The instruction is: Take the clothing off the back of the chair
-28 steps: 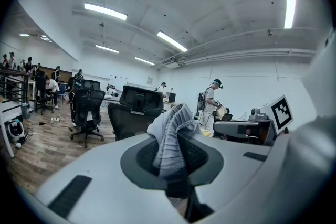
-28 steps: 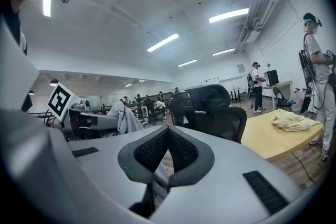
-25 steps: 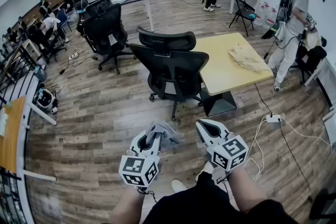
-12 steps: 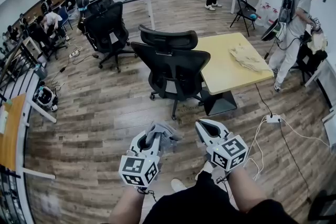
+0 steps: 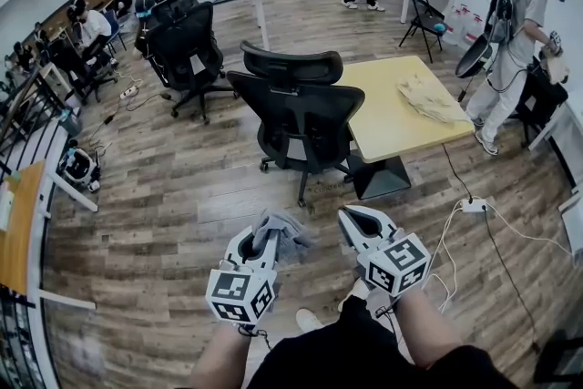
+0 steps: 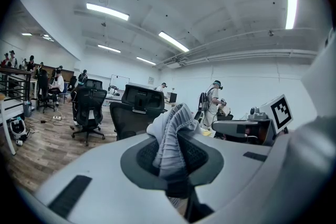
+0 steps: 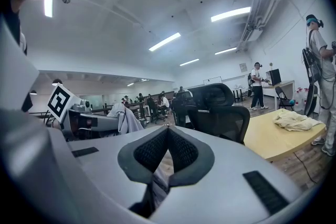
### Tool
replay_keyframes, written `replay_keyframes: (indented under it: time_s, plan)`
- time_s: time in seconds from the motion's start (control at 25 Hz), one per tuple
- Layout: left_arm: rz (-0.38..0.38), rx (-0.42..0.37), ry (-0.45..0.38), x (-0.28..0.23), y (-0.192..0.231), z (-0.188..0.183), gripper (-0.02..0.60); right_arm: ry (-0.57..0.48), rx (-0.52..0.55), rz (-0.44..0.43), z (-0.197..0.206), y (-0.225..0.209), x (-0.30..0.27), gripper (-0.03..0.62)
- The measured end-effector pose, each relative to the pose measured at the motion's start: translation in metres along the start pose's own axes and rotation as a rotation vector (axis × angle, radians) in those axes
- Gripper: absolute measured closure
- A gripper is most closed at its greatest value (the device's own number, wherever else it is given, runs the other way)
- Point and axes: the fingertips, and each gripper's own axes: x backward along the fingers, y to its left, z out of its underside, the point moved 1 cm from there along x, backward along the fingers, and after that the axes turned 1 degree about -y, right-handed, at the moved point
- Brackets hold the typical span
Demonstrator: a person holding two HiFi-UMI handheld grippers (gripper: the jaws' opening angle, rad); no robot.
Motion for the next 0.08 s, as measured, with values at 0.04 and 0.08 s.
replay_keyframes:
  time_s: [0.04,0.08]
  plan:
    - [-0.001,0.001,0.0,0.0006,-0.0004,0.0002,0.525,0.001,0.001,-0.002,0.0006,0.0005,0.0006,0.582]
    - [-0.001,0.001,0.0,0.0012,-0.0009,0.0005,0.525,0.001,0.003,-0.005,0.0011,0.001,0.0012,0.582]
